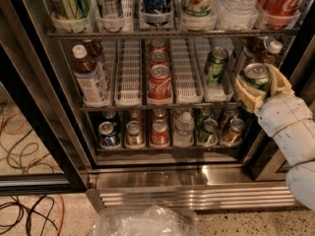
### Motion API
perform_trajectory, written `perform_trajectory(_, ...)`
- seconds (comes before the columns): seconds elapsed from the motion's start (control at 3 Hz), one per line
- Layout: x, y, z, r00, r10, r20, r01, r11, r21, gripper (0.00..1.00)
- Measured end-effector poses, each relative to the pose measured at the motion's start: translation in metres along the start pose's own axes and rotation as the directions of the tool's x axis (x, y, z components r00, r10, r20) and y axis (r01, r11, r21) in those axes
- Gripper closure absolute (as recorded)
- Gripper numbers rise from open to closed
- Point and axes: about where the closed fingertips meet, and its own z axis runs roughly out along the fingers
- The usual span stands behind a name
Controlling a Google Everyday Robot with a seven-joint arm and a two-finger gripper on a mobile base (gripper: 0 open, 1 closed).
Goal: Pick green can from middle shelf of fridge
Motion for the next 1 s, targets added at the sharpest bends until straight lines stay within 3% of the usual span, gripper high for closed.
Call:
perform_trajectory(0.33,0.025,0.002,-0.01,0.996,0.01,-0.093,-0.015,0.9987,-0.049,1.0)
perform_trajectory(0.67,0.024,0.004,-0.009,0.996,0.011,-0.091,-0.016,0.9985,-0.052,1.0)
perform_trajectory(1.0,0.017,0.018,-0.007,0.997,0.001,-0.073,-0.009,0.9937,-0.112,1.0)
